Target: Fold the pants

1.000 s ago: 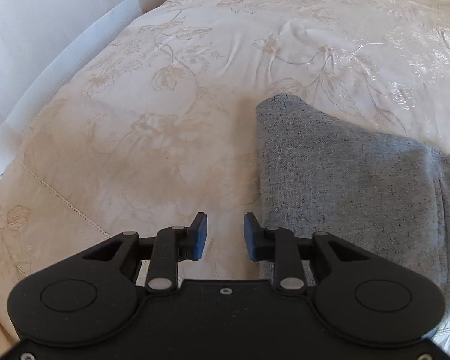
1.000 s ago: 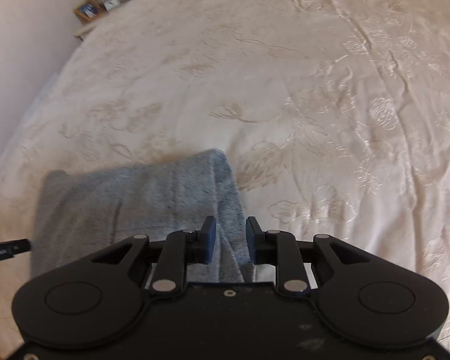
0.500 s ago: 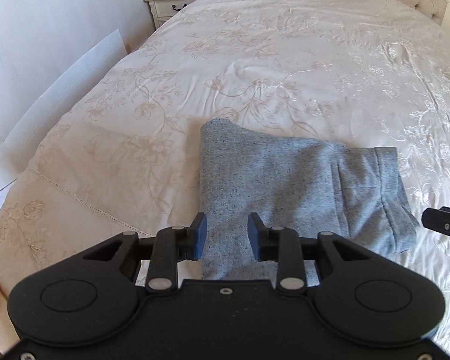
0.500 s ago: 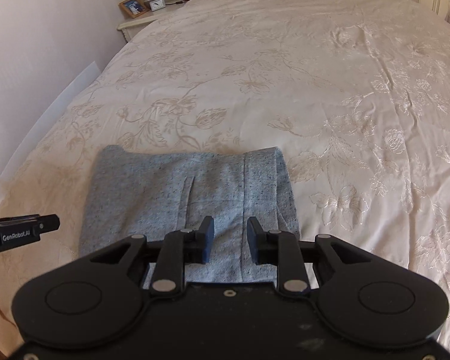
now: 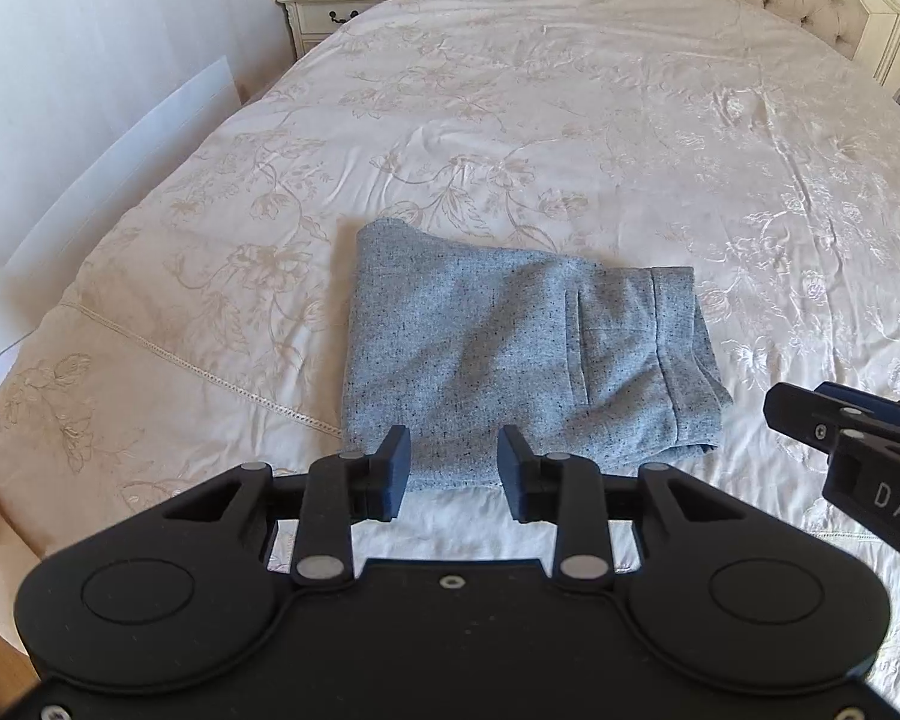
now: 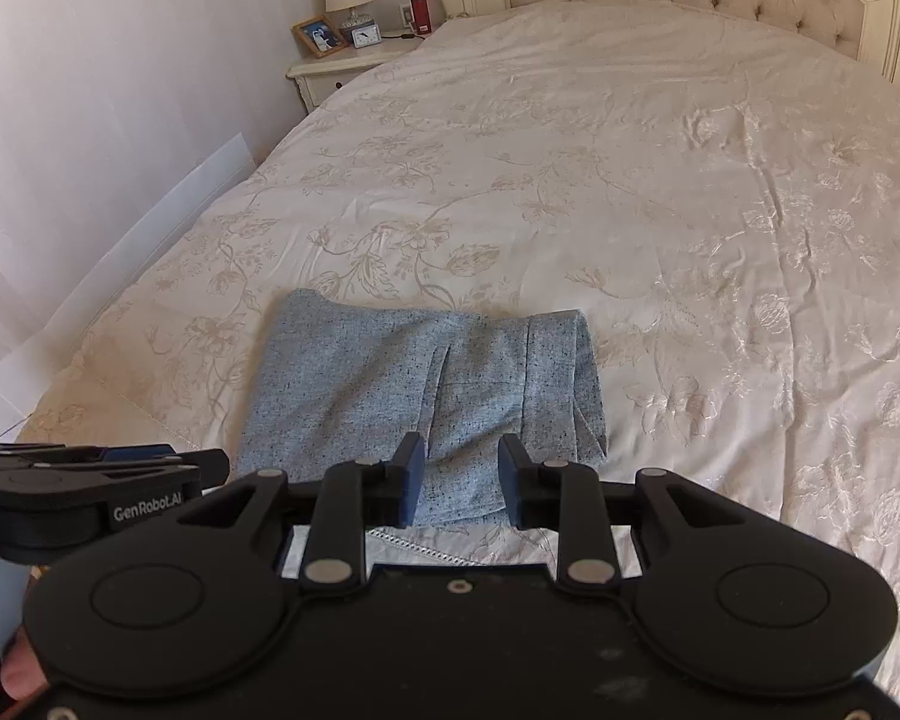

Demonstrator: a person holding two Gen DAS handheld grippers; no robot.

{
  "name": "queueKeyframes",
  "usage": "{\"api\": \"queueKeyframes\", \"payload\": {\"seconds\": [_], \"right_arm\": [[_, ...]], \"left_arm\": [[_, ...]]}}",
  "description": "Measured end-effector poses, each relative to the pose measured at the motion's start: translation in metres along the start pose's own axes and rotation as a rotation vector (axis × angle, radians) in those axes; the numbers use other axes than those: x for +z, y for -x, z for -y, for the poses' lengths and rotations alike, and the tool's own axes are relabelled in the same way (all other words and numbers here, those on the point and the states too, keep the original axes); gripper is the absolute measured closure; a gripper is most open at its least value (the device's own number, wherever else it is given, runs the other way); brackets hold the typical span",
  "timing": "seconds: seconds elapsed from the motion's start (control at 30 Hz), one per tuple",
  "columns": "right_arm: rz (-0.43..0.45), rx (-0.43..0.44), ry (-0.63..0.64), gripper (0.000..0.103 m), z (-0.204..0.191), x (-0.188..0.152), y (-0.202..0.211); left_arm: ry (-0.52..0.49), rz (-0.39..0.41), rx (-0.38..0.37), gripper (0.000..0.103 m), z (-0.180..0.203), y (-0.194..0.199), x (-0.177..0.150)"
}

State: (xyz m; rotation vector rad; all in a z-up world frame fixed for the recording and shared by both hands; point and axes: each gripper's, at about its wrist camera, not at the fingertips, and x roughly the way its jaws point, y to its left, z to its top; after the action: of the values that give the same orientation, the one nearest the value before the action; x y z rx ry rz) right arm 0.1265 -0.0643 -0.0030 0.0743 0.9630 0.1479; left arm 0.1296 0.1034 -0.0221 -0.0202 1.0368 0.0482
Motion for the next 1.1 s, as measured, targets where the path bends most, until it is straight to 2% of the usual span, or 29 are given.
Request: {"api": "queueKeyframes", "payload": {"seconds": [0.1, 0.4, 1.1], "right_arm": [[0.018, 0.003, 0.002, 0.073, -0.001, -0.003, 0.013], [0.039, 0.018, -0.008, 0.072, -0.001, -0.008, 0.031], [0.03, 0.031, 0.013, 0.072, -0.005, -0.01, 0.036]], "left_arm": [[0.004, 0.016, 0.011, 0.053, 0.0, 0.009, -0.003], [0.013, 0.031, 0.02, 0.053, 0.0, 0.02, -0.002], [0.013, 0.041, 0.021, 0.053, -0.001, 0.027, -0.003]]}}
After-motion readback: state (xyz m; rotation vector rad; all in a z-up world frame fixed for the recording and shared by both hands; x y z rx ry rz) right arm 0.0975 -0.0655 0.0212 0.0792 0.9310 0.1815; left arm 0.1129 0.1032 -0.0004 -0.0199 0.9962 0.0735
